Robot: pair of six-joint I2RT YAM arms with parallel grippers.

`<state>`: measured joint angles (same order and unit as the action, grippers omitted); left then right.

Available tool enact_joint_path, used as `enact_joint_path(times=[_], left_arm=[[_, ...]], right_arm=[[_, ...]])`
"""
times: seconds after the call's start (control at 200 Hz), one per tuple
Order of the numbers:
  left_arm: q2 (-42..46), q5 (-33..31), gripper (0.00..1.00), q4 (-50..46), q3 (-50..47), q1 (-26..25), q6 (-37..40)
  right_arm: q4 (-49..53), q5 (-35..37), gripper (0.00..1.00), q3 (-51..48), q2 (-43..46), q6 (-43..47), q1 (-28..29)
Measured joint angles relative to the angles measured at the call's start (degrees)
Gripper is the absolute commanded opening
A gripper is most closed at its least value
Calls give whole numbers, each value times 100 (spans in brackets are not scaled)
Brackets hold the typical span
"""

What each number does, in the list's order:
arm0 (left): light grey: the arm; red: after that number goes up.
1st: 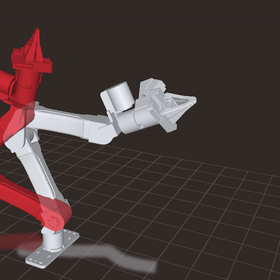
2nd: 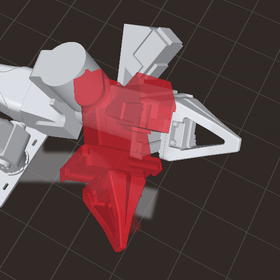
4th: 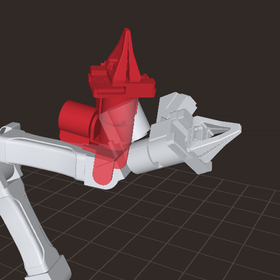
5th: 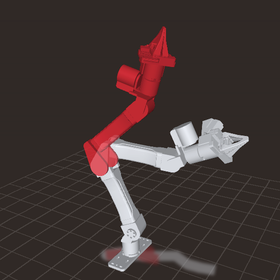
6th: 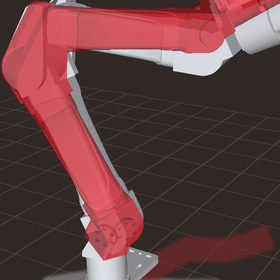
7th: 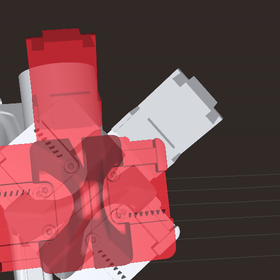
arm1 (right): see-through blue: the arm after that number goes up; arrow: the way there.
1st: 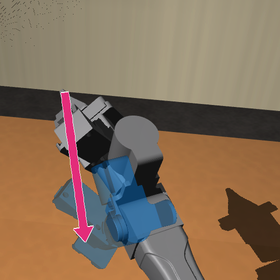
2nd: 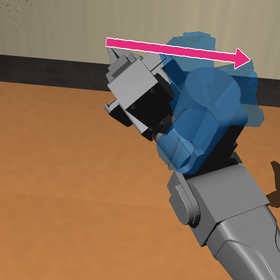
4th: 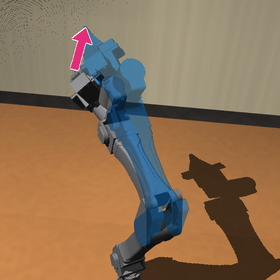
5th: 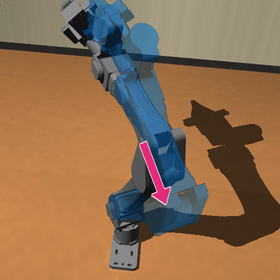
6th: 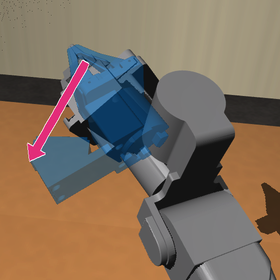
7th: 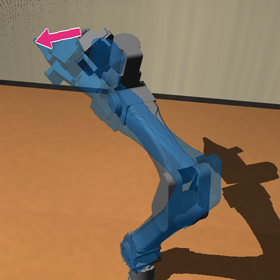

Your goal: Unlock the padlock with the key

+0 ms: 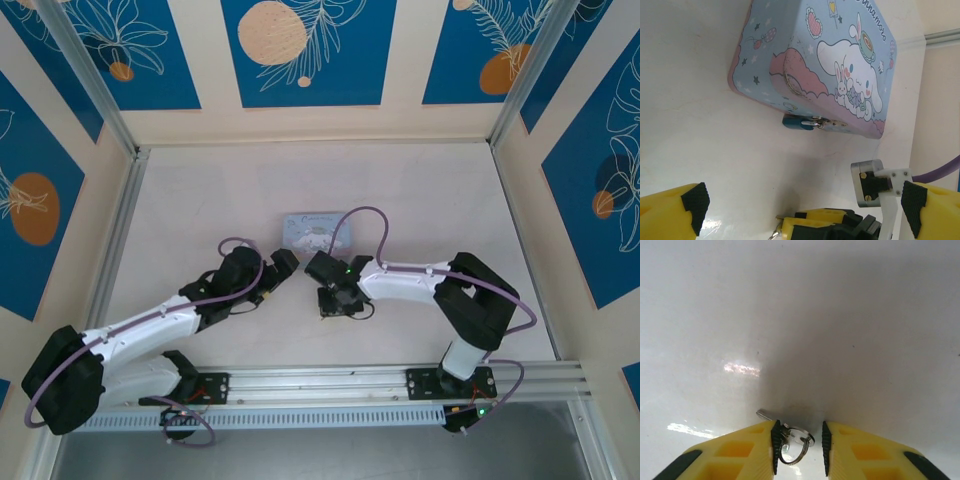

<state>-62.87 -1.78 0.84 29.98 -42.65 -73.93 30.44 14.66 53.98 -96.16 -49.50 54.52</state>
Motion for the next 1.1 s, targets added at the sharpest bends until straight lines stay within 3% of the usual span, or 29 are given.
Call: enact_joint_path(times=[0.155, 0.335, 0.485, 0.905, 1.1], left_arm=[[-46, 2, 100, 9, 0, 0, 22], [-76, 4, 100, 22, 0, 0, 42], [-76, 4, 100, 24, 0, 0, 42], [-140, 20, 100, 42, 0, 0, 39], [-140, 22, 100, 42, 0, 0, 39]], right_arm=[[-96, -7, 34, 0, 4, -22, -229], [-131, 15, 50, -11, 164, -68, -450], [-157, -2, 55, -15, 494, -153, -426], [-98, 68, 53, -52, 105, -214, -57], [144, 280, 37, 131, -120, -201, -15]])
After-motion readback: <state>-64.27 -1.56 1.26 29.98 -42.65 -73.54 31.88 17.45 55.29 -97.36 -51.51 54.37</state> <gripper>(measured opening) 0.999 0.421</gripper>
